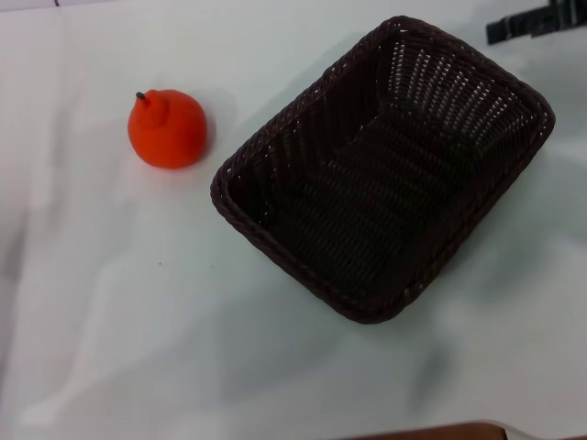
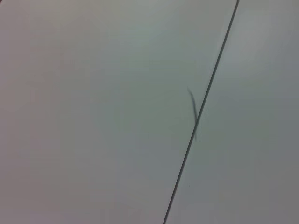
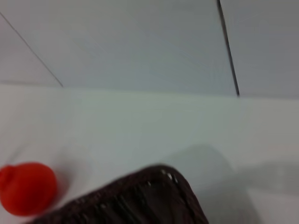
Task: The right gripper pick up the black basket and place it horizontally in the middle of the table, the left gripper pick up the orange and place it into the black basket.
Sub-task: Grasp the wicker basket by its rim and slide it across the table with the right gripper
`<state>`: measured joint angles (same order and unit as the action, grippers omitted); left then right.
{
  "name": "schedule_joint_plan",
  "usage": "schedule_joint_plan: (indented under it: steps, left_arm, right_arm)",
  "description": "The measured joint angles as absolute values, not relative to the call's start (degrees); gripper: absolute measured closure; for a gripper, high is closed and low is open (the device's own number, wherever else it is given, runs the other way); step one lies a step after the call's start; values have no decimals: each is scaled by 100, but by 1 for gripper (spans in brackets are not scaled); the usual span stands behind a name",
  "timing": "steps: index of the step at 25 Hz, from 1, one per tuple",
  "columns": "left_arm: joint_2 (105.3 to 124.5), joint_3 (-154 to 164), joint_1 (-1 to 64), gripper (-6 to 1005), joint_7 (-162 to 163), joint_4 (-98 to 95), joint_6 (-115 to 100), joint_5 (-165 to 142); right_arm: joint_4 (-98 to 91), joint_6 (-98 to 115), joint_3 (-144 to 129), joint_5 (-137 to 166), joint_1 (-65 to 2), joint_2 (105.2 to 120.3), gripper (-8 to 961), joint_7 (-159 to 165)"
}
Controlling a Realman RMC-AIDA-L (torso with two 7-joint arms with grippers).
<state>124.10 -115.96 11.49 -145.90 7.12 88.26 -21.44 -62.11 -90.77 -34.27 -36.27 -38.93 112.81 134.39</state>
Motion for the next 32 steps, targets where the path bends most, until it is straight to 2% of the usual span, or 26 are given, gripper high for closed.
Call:
schedule_joint_plan:
  steps: [8,13,19,29,32]
  left_arm:
    - [12410,-11602,1167,66,-14581,723,8754,-2145]
    - [12405,-11602,1153,67,-14581,736,8736,-2145]
    - [12401,-11695,1139,68,-14581,730,8735,-2145]
    - [12394,-11742,1134,71,-14641,779,8706,-2146]
    - [12381,-11748,1134,72,-14687,835,8664,-2152]
  right_arm:
    - [-5583,-8363,-3999,-3219,-4076,11421,1,13656]
    - [-5288,-7965,-4269,-3180,-4198,11497,9,13660]
    - [-5158,-7831,-4364,-3107,-4293,11505,93,13703]
    - [-5182,-7898,-4376,-3087,-4277,11505,561,13819]
    - [-5192,-7910,-4345,-3090,-4232,11505,604,13943]
